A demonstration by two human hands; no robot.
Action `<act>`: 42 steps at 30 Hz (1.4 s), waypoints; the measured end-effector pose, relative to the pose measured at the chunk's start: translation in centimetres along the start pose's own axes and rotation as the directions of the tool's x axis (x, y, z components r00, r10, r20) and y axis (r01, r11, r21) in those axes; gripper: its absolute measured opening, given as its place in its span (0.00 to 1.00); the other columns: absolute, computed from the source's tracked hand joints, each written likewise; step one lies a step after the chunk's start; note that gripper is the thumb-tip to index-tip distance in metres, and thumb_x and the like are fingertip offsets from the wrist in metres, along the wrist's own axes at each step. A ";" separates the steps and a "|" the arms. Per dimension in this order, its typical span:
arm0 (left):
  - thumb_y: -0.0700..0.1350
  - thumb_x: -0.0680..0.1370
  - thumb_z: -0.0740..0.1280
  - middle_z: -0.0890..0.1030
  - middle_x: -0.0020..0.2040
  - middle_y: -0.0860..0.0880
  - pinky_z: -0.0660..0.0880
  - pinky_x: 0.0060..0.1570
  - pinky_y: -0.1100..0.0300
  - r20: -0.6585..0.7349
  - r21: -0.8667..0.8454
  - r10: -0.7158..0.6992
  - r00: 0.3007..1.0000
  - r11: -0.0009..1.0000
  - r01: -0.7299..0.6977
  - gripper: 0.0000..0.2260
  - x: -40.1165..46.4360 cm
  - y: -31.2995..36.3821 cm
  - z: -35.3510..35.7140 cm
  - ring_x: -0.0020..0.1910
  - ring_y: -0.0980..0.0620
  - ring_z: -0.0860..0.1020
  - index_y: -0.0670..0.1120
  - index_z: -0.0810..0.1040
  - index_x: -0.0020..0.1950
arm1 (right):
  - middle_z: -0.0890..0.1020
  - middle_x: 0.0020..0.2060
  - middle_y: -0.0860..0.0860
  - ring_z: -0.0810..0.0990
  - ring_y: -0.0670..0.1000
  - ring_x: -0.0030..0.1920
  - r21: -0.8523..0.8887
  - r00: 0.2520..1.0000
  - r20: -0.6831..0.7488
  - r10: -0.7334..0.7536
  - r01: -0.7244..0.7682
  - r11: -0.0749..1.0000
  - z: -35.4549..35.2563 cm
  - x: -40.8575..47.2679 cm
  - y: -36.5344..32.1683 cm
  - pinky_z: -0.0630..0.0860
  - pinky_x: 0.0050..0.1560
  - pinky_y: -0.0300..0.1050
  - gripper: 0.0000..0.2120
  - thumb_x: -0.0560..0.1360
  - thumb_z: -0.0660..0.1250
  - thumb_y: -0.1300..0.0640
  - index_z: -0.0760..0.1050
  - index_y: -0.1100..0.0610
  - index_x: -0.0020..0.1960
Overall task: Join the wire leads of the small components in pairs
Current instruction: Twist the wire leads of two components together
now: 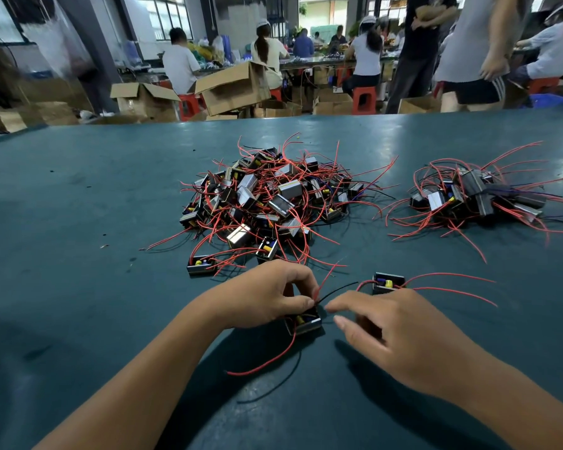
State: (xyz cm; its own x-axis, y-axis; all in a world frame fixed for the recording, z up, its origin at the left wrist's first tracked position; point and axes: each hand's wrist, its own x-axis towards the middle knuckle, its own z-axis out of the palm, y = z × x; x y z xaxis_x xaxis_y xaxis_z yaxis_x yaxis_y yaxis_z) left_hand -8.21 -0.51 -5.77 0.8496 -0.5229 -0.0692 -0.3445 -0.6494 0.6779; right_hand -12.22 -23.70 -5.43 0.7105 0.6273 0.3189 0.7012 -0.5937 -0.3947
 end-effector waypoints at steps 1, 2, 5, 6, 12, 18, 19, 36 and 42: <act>0.43 0.81 0.68 0.79 0.36 0.65 0.66 0.32 0.73 -0.007 0.003 0.003 1.000 1.000 -0.003 0.01 0.0 0.0 0.0 0.30 0.64 0.73 0.48 0.80 0.50 | 0.63 0.21 0.38 0.66 0.37 0.25 0.006 1.000 0.009 0.009 -0.009 1.000 0.0 0.0 0.1 0.61 0.30 0.34 0.11 0.78 0.61 0.48 0.79 0.46 0.57; 0.43 0.80 0.68 0.80 0.38 0.62 0.67 0.33 0.72 -0.012 0.000 0.007 1.000 1.000 -0.007 0.01 0.0 0.0 0.0 0.31 0.64 0.73 0.47 0.79 0.50 | 0.64 0.21 0.39 0.67 0.38 0.25 0.011 1.000 0.014 0.018 -0.018 1.000 0.0 0.0 0.3 0.61 0.30 0.33 0.13 0.78 0.61 0.48 0.78 0.45 0.60; 0.42 0.79 0.70 0.82 0.45 0.55 0.69 0.36 0.69 -0.030 -0.038 0.025 0.999 0.999 -0.026 0.04 -0.1 0.1 0.1 0.33 0.61 0.72 0.47 0.77 0.52 | 0.68 0.24 0.42 0.69 0.45 0.29 -0.092 0.999 0.043 0.030 -0.025 0.995 0.7 -0.1 0.5 0.60 0.32 0.39 0.20 0.80 0.58 0.45 0.66 0.40 0.71; 0.41 0.79 0.70 0.82 0.46 0.55 0.69 0.37 0.70 -0.033 -0.038 0.038 0.999 0.998 -0.040 0.05 -0.1 0.2 0.1 0.34 0.61 0.72 0.47 0.76 0.52 | 0.69 0.26 0.43 0.71 0.47 0.31 -0.154 0.999 0.025 0.026 -0.022 0.988 0.9 -0.1 0.3 0.61 0.34 0.42 0.21 0.80 0.57 0.44 0.63 0.39 0.73; 0.41 0.80 0.68 0.80 0.46 0.56 0.76 0.43 0.54 -0.050 0.055 0.080 0.996 0.995 -0.077 0.06 -0.1 0.4 0.1 0.39 0.49 0.77 0.52 0.79 0.50 | 0.83 0.37 0.45 0.78 0.49 0.32 -0.110 0.956 0.125 -0.267 0.281 0.953 0.4 -0.5 -0.9 0.72 0.30 0.43 0.14 0.78 0.63 0.51 0.77 0.48 0.62; 0.38 0.78 0.69 0.80 0.42 0.58 0.75 0.42 0.59 -0.093 0.116 0.077 0.993 0.991 -0.066 0.09 -0.2 0.3 -0.1 0.38 0.55 0.76 0.53 0.81 0.46 | 0.79 0.37 0.36 0.75 0.35 0.35 0.030 0.951 -0.305 -0.041 0.053 0.998 -2.0 0.2 1.5 0.67 0.39 0.25 0.07 0.76 0.65 0.57 0.81 0.53 0.51; 0.38 0.77 0.69 0.80 0.42 0.58 0.75 0.43 0.58 -0.112 0.127 0.076 0.991 0.990 -0.062 0.10 -0.2 0.2 -0.3 0.39 0.54 0.76 0.53 0.81 0.45 | 0.79 0.38 0.37 0.76 0.36 0.37 0.070 0.918 -0.391 0.064 -0.039 0.997 -2.4 0.3 2.2 0.67 0.40 0.25 0.06 0.75 0.66 0.59 0.80 0.53 0.50; 0.37 0.77 0.68 0.78 0.44 0.60 0.69 0.40 0.70 -0.041 0.193 0.036 0.999 0.981 -0.028 0.10 -0.9 -0.4 -1.8 0.41 0.57 0.76 0.53 0.82 0.44 | 0.79 0.48 0.45 0.78 0.51 0.50 -0.097 0.937 0.001 0.349 -0.347 0.933 -1.5 1.0 5.4 0.75 0.52 0.51 0.10 0.77 0.67 0.59 0.69 0.49 0.53; 0.37 0.77 0.67 0.78 0.45 0.57 0.72 0.41 0.62 -0.012 0.168 -0.002 1.000 0.986 0.004 0.11 -1.2 -0.7 -2.4 0.41 0.55 0.76 0.54 0.82 0.43 | 0.77 0.46 0.44 0.75 0.51 0.49 -0.148 0.953 0.037 0.302 -0.294 0.944 -1.6 0.9 5.5 0.73 0.51 0.48 0.10 0.79 0.65 0.60 0.68 0.47 0.54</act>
State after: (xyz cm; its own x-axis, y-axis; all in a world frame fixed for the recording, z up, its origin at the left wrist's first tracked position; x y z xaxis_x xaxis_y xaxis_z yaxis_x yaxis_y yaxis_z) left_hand -8.06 1.89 -4.42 0.8549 -0.5151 -0.0614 -0.4037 -0.7350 0.5447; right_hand -7.62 -27.19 -5.96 0.8864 0.4368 0.1532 0.4624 -0.8192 -0.3393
